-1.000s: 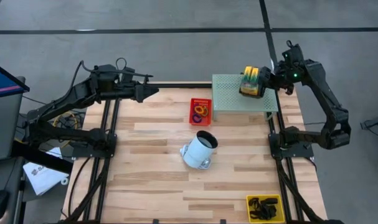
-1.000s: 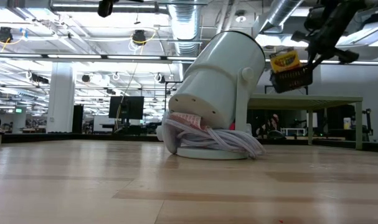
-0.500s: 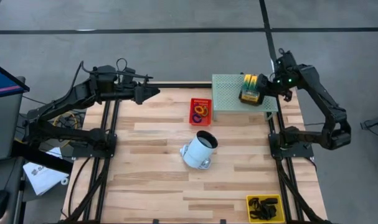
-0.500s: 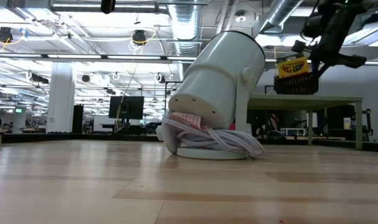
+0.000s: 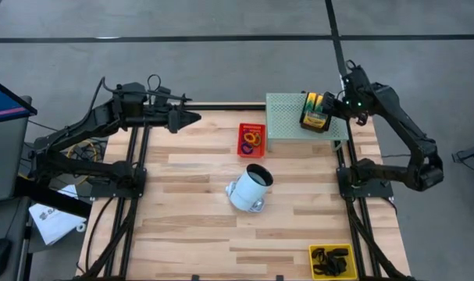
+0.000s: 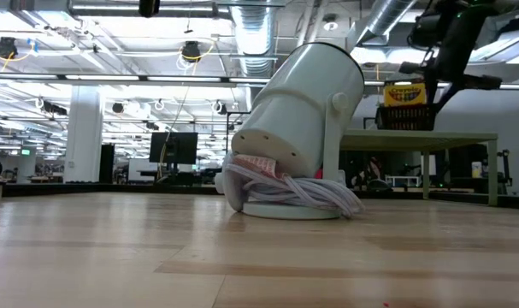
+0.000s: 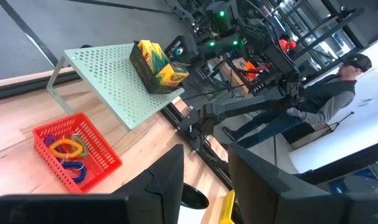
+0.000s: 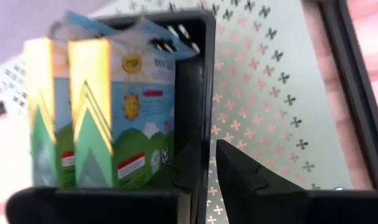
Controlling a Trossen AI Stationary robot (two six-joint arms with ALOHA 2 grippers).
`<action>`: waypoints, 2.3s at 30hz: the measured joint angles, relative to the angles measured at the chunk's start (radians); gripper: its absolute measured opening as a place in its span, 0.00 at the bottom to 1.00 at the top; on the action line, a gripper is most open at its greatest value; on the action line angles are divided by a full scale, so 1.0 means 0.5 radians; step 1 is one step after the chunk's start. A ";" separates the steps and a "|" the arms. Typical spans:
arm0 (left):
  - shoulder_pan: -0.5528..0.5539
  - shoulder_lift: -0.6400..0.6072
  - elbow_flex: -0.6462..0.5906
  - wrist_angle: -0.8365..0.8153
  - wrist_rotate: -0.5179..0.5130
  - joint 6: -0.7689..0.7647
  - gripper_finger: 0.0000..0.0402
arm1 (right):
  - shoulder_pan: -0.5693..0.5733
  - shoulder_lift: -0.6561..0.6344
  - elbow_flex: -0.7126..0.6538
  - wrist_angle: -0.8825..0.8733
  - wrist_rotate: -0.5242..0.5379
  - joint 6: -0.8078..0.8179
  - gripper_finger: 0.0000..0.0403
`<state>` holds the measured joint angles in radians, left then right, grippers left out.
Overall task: Pick & Place Office Desk Supplies
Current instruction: Put the black bin on the shelf
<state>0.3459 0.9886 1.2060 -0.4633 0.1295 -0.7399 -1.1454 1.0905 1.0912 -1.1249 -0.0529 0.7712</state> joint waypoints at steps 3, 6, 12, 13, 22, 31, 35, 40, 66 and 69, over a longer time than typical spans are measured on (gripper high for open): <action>-0.001 0.000 0.000 0.000 0.000 -0.002 0.30 | 0.000 -0.075 0.000 0.050 0.019 0.031 0.12; -0.001 0.000 0.000 0.000 -0.001 -0.002 0.30 | 0.000 -0.170 0.000 0.068 0.037 0.077 0.13; -0.001 0.000 0.000 0.000 -0.001 -0.001 0.30 | 0.112 -0.419 0.000 0.090 0.056 0.226 0.11; -0.001 0.000 0.000 0.000 -0.001 -0.001 0.30 | 0.161 -0.461 0.000 0.094 0.058 0.266 0.10; -0.001 0.000 0.000 0.000 -0.002 0.002 0.27 | 0.868 -0.688 0.000 0.181 0.363 0.728 0.00; -0.001 0.000 0.000 0.000 -0.003 0.001 0.24 | 1.608 -0.162 0.000 0.457 0.946 1.097 0.00; -0.001 0.000 0.000 0.000 -0.002 -0.005 0.23 | 1.708 0.106 0.008 0.501 1.051 1.241 0.00; -0.001 0.000 0.000 0.000 0.028 -0.007 0.23 | 1.770 0.378 0.215 0.444 1.242 1.269 0.00; -0.001 0.000 0.000 0.001 0.191 -0.010 0.23 | 1.725 0.999 0.584 -0.215 1.467 1.414 0.00; -0.001 0.000 0.000 0.005 0.212 -0.011 0.23 | 1.711 0.999 0.584 -0.275 1.467 1.414 0.00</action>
<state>0.3454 0.9886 1.2060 -0.4607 0.2357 -0.7452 -0.2901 1.5902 1.3830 -1.2625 0.6804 1.4782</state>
